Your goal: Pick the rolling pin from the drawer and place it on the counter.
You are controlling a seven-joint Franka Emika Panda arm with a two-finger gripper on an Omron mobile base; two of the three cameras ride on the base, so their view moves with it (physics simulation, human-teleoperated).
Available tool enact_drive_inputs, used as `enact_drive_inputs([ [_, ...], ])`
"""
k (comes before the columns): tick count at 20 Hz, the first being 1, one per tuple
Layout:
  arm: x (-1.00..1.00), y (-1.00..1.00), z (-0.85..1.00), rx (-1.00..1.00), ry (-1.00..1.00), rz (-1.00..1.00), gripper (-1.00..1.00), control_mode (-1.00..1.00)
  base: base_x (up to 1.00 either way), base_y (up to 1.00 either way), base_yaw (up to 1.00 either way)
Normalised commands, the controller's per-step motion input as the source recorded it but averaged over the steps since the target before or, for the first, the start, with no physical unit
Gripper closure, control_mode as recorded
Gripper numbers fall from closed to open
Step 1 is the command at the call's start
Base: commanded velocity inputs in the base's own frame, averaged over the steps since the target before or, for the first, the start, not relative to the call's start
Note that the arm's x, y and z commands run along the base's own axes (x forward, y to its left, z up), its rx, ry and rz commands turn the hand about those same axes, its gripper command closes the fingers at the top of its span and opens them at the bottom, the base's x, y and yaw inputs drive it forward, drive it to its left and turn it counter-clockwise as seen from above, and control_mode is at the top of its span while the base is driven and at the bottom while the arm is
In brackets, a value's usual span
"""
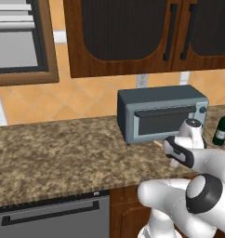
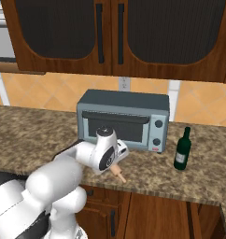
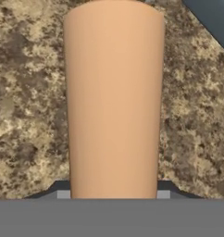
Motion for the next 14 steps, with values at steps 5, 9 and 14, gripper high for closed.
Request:
enact_drive_inputs([
  [5,0.09,0.12,-0.04,0.0,0.0,0.0,1.0,-1.0,0.0,0.0,0.0],
  [9,0.31,0.16,-0.04,0.0,0.0,0.01,1.0,-1.0,0.0,0.0,0.0],
  [14,0.35,0.13,-0.07,-0.01,0.0,0.03,1.0,-1.0,0.0,0.0,0.0],
])
